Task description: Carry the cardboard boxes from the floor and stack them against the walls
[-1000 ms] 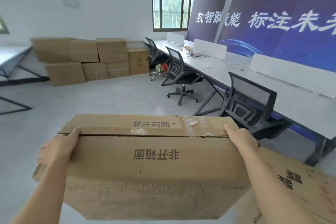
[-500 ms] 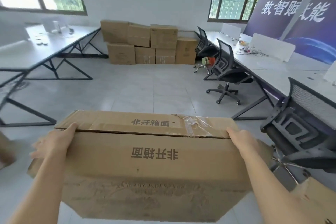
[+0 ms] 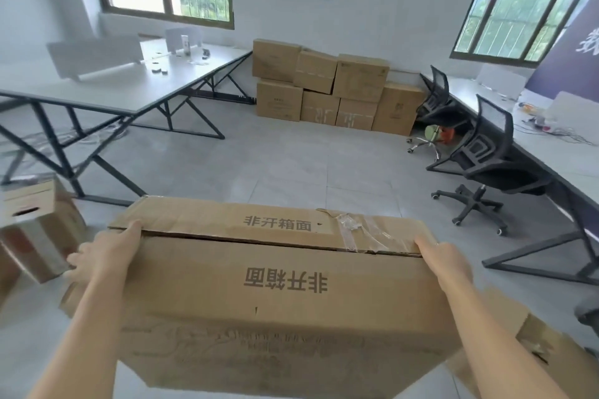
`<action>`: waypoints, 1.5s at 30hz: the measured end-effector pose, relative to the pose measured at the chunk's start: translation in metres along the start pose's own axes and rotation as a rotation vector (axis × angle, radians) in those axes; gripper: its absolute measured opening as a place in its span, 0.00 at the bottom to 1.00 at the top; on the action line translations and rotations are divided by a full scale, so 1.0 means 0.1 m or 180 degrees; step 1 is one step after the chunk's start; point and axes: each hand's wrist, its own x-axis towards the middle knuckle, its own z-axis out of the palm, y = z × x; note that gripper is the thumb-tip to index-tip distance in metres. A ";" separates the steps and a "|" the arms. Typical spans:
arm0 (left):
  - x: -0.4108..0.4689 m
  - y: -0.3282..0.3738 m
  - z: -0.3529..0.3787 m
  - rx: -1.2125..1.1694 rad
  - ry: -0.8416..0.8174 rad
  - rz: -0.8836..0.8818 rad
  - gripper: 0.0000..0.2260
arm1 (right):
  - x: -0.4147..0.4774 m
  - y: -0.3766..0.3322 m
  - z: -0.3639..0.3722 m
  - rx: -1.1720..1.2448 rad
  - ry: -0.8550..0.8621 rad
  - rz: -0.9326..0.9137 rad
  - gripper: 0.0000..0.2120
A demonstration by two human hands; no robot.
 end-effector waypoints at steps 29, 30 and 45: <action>2.18 2.81 1.84 0.0422 0.0356 -0.0385 0.32 | 3.59 -2.33 0.86 0.0149 -0.0214 -0.0041 0.14; 2.28 2.86 1.90 0.0421 0.0390 -0.0431 0.32 | 3.71 -2.46 0.93 0.0147 -0.0230 -0.0051 0.14; 4.84 4.28 2.63 0.0379 0.0285 -0.0662 0.32 | 5.35 -4.78 2.23 -0.0065 -0.0353 -0.0159 0.13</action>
